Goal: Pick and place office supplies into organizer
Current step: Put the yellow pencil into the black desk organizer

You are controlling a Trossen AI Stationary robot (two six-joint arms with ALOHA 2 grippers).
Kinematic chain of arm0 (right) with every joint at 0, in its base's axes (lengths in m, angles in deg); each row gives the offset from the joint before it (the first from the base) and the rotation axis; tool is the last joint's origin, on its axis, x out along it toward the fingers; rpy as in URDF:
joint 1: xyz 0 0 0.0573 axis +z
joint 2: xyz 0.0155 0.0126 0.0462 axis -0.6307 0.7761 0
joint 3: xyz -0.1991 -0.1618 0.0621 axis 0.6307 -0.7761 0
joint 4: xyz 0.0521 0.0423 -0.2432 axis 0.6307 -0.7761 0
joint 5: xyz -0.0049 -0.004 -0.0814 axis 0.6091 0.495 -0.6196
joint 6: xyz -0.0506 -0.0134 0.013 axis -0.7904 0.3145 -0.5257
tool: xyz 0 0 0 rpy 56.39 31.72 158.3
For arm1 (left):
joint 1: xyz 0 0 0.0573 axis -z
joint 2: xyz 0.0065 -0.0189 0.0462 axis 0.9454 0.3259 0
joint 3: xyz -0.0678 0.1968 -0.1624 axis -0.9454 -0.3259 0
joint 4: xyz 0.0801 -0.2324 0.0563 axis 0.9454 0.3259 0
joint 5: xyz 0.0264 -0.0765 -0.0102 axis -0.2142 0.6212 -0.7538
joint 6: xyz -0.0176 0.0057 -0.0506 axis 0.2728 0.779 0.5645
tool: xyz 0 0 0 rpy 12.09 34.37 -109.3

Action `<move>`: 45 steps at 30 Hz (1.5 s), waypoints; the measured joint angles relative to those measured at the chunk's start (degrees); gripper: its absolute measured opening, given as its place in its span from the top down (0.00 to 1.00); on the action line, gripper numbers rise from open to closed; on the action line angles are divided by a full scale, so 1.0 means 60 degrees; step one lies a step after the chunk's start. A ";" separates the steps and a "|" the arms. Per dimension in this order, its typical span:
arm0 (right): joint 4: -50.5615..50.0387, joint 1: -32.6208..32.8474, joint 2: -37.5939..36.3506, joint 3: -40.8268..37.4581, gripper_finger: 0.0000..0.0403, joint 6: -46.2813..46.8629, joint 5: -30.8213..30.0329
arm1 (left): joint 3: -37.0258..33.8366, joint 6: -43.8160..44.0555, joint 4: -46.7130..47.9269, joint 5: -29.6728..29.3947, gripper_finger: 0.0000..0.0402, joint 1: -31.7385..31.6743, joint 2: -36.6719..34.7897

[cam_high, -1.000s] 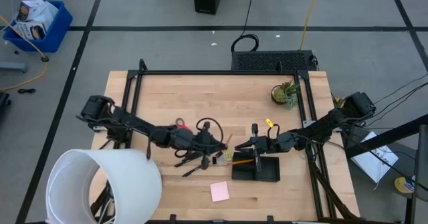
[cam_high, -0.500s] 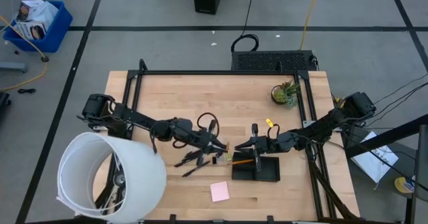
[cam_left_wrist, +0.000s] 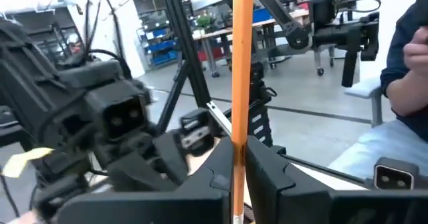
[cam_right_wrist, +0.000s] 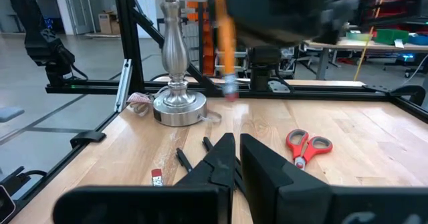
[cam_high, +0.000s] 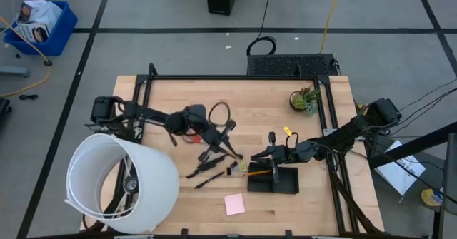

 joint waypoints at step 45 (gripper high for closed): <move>-0.0019 -0.0003 0.0000 -0.0007 0.96 -0.0001 -0.0004 | 0.3384 -0.2544 0.1482 0.0844 0.94 0.0798 0.3337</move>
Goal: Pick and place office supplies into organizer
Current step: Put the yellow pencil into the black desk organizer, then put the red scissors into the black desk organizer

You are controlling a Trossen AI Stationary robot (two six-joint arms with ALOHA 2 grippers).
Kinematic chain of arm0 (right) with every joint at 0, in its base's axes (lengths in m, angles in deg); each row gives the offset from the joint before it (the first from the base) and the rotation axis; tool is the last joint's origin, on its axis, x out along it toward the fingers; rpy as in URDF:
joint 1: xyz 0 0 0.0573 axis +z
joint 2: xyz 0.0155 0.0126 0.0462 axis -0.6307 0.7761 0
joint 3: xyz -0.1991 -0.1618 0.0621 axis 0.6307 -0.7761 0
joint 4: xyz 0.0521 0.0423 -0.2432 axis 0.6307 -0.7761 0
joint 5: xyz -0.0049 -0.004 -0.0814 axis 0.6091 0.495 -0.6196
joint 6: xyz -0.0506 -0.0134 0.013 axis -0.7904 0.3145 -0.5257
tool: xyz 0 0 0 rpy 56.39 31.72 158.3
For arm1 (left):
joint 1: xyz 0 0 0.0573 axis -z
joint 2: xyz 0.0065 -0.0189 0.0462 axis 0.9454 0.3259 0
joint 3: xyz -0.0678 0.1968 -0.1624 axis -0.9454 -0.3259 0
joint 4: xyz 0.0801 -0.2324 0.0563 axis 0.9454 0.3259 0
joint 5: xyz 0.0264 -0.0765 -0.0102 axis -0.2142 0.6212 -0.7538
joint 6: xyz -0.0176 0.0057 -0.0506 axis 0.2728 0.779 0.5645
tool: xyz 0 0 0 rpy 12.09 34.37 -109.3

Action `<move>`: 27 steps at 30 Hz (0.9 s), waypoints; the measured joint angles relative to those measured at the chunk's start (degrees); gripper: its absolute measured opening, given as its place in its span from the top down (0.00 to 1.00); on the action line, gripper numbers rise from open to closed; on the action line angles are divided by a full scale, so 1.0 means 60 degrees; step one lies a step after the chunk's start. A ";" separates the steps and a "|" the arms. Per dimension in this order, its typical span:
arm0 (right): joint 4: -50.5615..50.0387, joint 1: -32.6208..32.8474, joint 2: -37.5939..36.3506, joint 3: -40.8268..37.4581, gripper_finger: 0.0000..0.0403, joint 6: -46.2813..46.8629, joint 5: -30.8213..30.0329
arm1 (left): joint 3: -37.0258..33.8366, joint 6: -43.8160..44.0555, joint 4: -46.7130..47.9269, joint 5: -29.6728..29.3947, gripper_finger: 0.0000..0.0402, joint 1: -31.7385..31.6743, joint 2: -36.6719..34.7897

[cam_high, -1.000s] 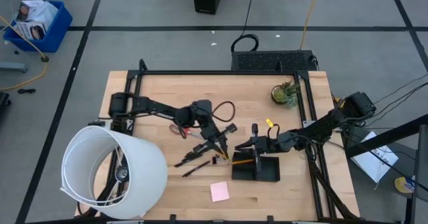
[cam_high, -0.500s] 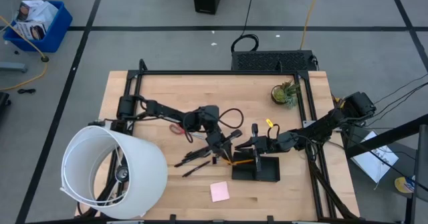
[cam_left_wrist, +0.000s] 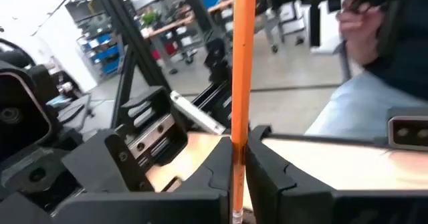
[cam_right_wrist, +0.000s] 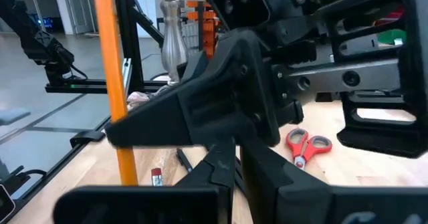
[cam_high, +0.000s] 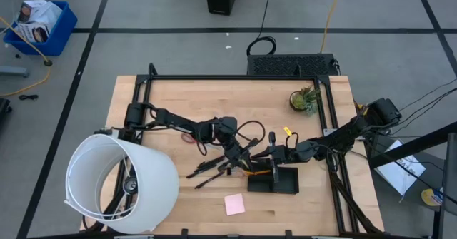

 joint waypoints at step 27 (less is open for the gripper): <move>-0.0036 0.0000 0.0004 -0.0007 0.96 0.0000 -0.0015 | 0.0000 0.0426 0.1179 -0.2849 0.88 0.0345 -0.0018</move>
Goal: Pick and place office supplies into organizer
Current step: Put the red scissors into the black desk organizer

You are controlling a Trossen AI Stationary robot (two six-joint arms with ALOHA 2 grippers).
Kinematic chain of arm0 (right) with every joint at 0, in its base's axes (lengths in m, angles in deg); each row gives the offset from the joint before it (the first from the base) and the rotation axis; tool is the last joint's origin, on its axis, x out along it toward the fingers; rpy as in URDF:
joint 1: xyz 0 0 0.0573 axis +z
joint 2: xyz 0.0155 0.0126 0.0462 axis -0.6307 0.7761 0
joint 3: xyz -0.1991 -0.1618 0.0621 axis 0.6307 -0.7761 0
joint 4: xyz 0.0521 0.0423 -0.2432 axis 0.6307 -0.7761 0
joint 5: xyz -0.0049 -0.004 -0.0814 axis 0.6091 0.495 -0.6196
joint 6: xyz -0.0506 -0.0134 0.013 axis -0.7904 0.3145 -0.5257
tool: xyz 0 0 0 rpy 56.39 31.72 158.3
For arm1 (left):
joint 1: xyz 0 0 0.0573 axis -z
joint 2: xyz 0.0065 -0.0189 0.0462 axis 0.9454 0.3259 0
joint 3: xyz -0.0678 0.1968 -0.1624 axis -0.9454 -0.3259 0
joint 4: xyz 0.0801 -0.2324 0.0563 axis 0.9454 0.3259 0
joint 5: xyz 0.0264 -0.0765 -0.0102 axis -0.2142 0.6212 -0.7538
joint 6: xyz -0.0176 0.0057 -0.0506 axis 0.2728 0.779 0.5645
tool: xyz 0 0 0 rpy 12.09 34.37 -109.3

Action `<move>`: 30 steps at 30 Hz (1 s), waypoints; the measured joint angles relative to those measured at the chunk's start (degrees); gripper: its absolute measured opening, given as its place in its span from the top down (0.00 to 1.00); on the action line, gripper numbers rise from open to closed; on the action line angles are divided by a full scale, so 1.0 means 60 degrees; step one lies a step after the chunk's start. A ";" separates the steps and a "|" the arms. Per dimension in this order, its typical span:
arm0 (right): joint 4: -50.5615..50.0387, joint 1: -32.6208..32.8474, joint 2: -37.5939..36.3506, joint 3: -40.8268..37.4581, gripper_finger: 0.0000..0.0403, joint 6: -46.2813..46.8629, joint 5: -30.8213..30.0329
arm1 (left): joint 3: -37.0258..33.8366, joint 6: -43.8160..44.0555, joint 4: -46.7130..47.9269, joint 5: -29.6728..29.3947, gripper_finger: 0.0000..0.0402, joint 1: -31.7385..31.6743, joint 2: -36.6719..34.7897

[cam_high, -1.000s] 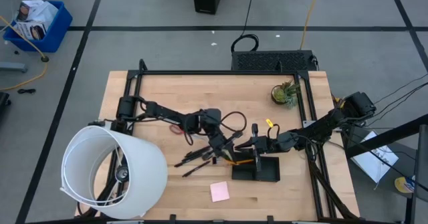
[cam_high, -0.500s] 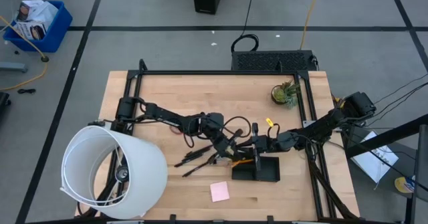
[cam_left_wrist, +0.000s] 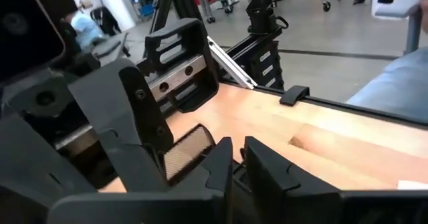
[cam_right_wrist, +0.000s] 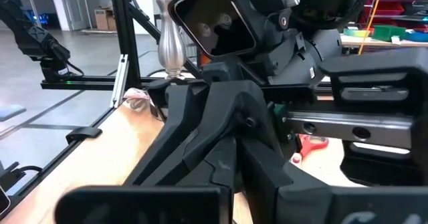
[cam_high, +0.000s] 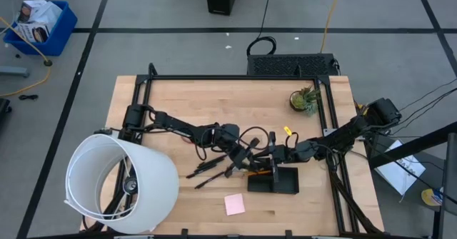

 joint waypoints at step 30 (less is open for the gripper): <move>0.0414 0.0011 0.0004 0.0016 0.96 0.0002 0.0127 | -0.0685 0.3028 0.5472 -0.3576 0.82 -0.0177 -0.3275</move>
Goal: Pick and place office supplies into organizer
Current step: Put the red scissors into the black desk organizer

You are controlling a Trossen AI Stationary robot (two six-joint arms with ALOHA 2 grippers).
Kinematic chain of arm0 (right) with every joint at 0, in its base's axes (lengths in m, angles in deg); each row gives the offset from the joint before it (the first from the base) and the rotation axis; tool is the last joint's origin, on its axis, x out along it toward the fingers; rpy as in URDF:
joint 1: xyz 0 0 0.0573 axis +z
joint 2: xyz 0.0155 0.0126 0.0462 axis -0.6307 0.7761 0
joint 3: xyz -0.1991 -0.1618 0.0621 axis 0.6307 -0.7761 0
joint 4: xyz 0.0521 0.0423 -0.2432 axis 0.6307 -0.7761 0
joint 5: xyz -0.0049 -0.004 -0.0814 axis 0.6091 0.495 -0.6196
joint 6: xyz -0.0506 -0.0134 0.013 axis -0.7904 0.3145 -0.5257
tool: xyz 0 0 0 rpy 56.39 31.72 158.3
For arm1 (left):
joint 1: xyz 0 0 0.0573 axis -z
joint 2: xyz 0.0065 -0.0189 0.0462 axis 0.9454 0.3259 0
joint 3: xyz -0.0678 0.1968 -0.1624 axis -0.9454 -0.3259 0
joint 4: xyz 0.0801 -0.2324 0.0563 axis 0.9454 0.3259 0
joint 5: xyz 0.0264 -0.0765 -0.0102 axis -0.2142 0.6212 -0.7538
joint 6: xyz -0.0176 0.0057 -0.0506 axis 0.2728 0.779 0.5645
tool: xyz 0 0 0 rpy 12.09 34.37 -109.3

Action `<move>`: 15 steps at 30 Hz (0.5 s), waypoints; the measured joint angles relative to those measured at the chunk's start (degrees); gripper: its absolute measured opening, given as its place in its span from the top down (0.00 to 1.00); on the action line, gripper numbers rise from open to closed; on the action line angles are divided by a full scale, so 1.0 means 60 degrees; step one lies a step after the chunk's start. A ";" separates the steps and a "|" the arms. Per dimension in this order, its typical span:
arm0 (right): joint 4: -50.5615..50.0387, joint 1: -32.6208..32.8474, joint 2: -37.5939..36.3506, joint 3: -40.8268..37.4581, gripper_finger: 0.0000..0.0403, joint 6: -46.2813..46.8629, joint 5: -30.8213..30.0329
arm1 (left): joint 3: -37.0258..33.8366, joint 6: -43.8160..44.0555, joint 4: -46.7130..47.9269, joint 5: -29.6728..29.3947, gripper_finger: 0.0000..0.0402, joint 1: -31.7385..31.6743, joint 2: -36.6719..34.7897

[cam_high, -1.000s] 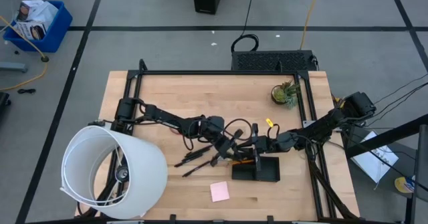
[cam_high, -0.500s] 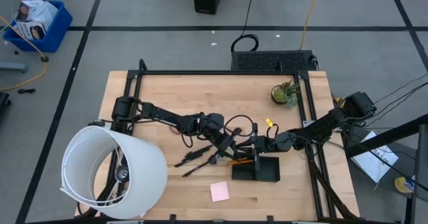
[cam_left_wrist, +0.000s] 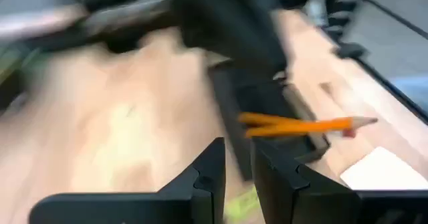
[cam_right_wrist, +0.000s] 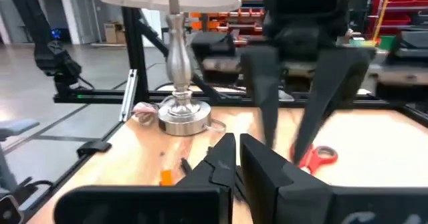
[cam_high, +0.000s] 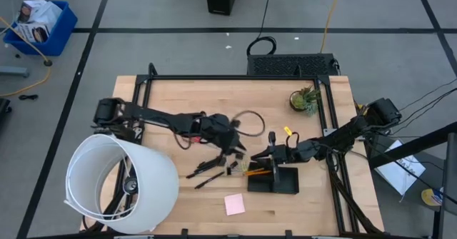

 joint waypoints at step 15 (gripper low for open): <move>-0.0213 -0.0004 -0.0004 -0.0001 0.96 -0.0002 -0.0091 | -0.3113 0.5225 -0.0553 -0.2811 0.82 -0.0058 -0.1417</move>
